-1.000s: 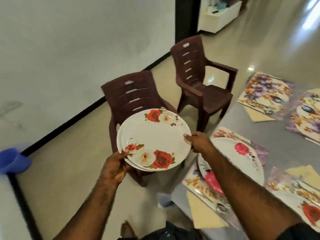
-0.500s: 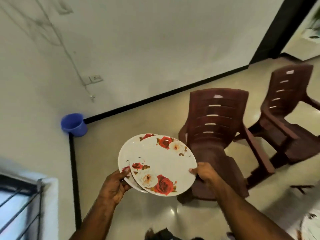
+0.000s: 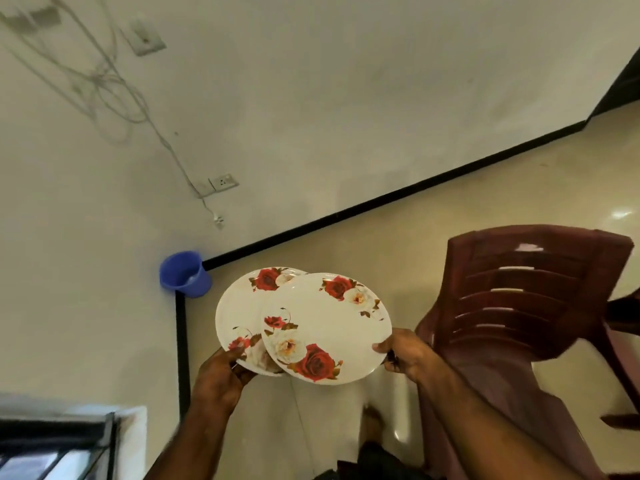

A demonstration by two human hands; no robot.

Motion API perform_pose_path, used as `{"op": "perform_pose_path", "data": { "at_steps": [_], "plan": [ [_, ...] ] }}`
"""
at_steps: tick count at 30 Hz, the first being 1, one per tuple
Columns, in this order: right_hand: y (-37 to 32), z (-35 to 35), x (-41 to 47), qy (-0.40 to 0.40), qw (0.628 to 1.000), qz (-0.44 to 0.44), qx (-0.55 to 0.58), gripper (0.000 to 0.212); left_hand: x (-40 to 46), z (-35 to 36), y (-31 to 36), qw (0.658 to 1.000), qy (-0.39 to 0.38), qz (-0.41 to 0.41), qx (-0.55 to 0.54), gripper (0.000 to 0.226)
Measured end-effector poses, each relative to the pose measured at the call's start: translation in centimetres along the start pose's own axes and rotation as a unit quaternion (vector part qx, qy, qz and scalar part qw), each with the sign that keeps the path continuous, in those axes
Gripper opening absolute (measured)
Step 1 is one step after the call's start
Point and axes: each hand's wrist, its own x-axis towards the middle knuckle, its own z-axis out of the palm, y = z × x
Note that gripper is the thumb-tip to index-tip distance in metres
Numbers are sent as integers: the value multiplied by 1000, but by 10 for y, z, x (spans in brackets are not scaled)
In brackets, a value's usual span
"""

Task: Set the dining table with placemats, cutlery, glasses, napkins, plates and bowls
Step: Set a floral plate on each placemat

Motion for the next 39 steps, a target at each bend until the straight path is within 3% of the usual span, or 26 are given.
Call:
{"op": "perform_pose_path", "data": {
  "at_steps": [10,17,23,33,39],
  "plan": [
    [-182,-50,87,69,995,-15,65,37,118,157,110,1000,-17,25,1,25],
    [-276,-76,191,144,983,3,112,42,253,275,174,998,-48,3,47,29],
    [-338,-112,239,221,956,35,191,43,346,411,233,981,-128,-30,139,30],
    [-388,-257,288,332,873,52,353,39,409,712,215,922,-237,-53,300,29],
    [-438,-368,326,358,832,96,412,40,409,905,184,904,-245,-32,349,28]
  ]
}}
